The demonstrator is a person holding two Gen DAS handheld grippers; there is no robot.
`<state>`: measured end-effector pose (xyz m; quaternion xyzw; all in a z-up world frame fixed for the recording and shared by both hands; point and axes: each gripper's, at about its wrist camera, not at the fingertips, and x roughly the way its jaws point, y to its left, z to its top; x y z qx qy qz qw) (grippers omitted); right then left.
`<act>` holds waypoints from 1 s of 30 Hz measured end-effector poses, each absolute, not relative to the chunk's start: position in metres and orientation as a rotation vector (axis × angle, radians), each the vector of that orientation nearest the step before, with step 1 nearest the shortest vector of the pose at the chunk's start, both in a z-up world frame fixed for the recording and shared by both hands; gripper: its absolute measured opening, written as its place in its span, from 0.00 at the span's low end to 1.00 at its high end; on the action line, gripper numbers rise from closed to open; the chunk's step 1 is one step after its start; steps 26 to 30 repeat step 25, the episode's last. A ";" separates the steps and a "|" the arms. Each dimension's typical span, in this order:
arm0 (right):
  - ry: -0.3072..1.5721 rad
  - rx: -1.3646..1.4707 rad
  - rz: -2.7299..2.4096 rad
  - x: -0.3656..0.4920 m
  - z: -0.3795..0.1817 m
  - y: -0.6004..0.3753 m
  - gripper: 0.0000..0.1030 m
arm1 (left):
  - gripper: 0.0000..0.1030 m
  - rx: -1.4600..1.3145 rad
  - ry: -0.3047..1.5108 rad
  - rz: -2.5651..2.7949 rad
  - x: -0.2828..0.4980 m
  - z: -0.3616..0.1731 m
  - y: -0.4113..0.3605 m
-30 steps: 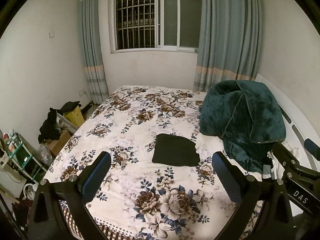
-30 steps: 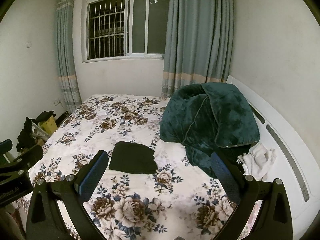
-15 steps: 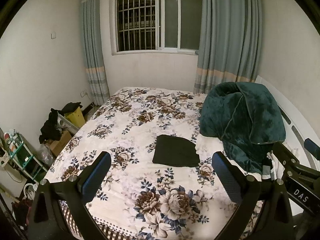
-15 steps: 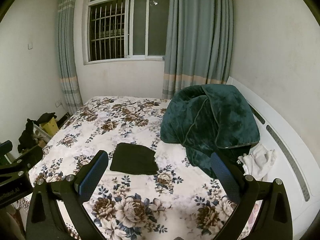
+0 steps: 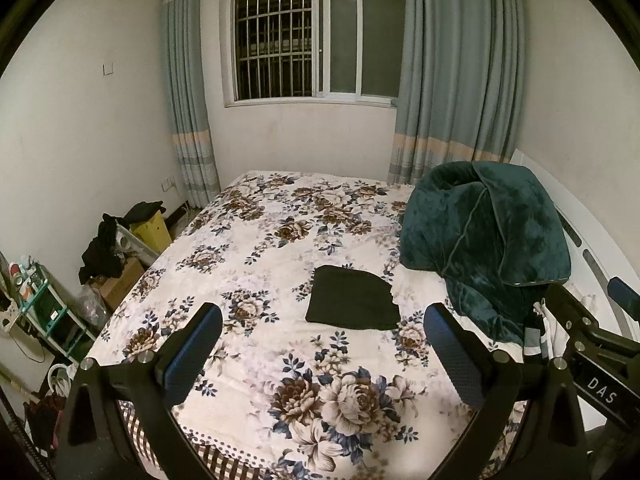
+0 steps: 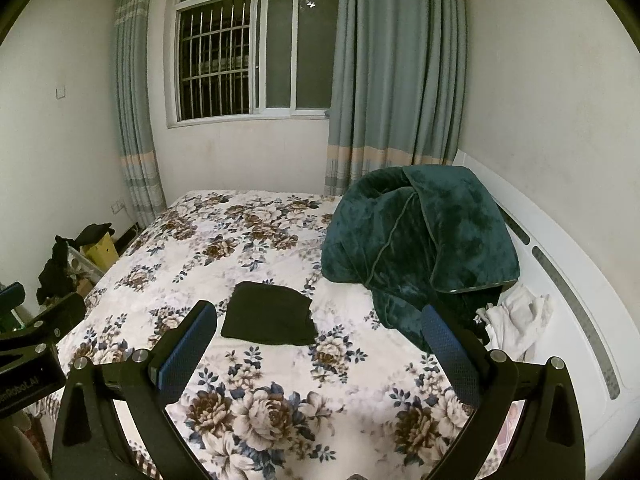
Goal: Fold small clothes
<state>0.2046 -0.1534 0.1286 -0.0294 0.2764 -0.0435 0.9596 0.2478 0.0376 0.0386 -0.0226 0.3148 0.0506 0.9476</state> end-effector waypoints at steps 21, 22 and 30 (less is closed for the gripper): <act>0.560 -0.055 -0.092 0.201 0.128 -0.153 1.00 | 1.00 -0.048 0.638 0.111 0.244 0.037 0.038; 0.561 -0.057 -0.092 0.201 0.127 -0.152 1.00 | 1.00 -0.047 0.636 0.115 0.241 0.037 0.038; 0.561 -0.055 -0.095 0.201 0.127 -0.152 1.00 | 1.00 -0.050 0.633 0.120 0.236 0.038 0.037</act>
